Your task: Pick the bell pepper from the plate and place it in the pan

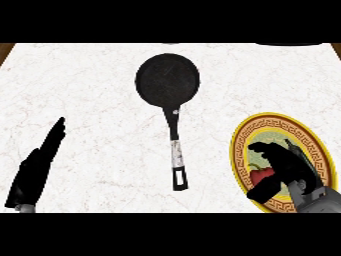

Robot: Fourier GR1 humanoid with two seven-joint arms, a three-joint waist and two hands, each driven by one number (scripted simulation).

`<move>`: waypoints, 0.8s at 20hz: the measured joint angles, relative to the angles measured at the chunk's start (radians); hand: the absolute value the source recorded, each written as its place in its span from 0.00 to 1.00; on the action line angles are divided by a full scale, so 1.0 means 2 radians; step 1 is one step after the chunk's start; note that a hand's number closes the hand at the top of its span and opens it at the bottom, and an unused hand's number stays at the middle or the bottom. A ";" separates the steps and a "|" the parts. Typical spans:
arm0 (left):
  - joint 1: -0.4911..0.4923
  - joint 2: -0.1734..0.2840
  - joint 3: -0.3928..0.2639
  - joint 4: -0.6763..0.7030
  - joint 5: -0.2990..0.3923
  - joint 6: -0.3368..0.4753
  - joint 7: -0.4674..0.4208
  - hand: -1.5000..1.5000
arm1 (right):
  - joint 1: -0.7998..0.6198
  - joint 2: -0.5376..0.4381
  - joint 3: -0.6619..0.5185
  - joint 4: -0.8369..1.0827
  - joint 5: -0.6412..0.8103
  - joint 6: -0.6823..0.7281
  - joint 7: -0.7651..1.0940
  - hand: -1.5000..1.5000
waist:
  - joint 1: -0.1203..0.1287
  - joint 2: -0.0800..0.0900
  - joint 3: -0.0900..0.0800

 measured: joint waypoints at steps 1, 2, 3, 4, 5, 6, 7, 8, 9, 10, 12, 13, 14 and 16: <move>-0.003 -0.003 0.003 0.004 -0.003 -0.001 -0.001 0.50 | 0.001 0.009 -0.004 0.000 0.009 -0.001 -0.001 1.00 | 0.000 0.000 0.000; -0.005 -0.005 0.006 0.007 -0.004 -0.005 -0.002 0.50 | 0.002 0.016 -0.009 0.008 0.017 -0.003 -0.010 1.00 | 0.000 -0.001 -0.001; -0.007 -0.008 0.007 0.006 -0.006 -0.007 0.002 0.50 | 0.006 0.022 -0.015 0.009 0.023 -0.003 -0.012 1.00 | -0.001 -0.001 -0.001; -0.003 -0.011 0.006 0.001 -0.010 -0.008 0.004 0.50 | 0.009 0.027 -0.021 0.011 0.027 -0.003 -0.016 1.00 | -0.001 -0.001 -0.002; 0.005 -0.013 0.004 -0.006 -0.013 -0.007 0.003 0.50 | 0.011 0.035 -0.022 0.016 0.035 -0.006 -0.019 1.00 | 0.000 -0.002 -0.003; 0.003 -0.014 0.006 -0.007 -0.016 -0.008 0.006 0.50 | 0.015 0.040 -0.024 0.013 0.039 -0.007 -0.019 1.00 | -0.001 -0.003 -0.004; 0.006 -0.016 0.007 -0.005 -0.018 -0.009 0.001 0.50 | 0.014 0.044 -0.030 0.015 0.038 -0.005 -0.020 1.00 | -0.001 -0.003 -0.004; 0.004 -0.017 0.009 -0.002 -0.019 -0.010 -0.002 0.50 | 0.013 0.050 -0.034 0.018 0.037 -0.003 -0.021 1.00 | -0.001 -0.003 -0.004; 0.003 -0.018 0.011 -0.004 -0.021 -0.011 0.000 0.50 | 0.019 0.053 -0.038 0.008 0.036 -0.003 -0.019 1.00 | -0.001 -0.003 -0.003; 0.007 -0.020 0.014 -0.003 -0.022 -0.012 -0.006 0.50 | 0.019 0.059 -0.040 0.013 0.040 -0.002 -0.021 1.00 | -0.001 -0.003 -0.003; -0.001 -0.021 0.019 -0.003 -0.021 -0.017 0.002 0.50 | 0.020 0.059 -0.046 0.011 0.041 0.006 -0.032 1.00 | -0.001 -0.002 -0.002; 0.000 -0.021 0.021 0.000 -0.019 -0.020 -0.002 0.50 | 0.003 0.053 -0.053 0.034 0.039 0.017 -0.048 1.00 | 0.002 -0.001 -0.002; -0.004 -0.021 0.019 0.003 -0.020 -0.022 -0.003 0.50 | -0.017 0.043 -0.059 0.057 0.038 0.032 -0.065 1.00 | 0.005 0.001 -0.001; -0.011 -0.023 0.014 0.004 -0.023 -0.024 0.000 0.50 | -0.052 0.014 -0.066 0.096 0.040 0.065 -0.109 1.00 | 0.013 0.004 0.000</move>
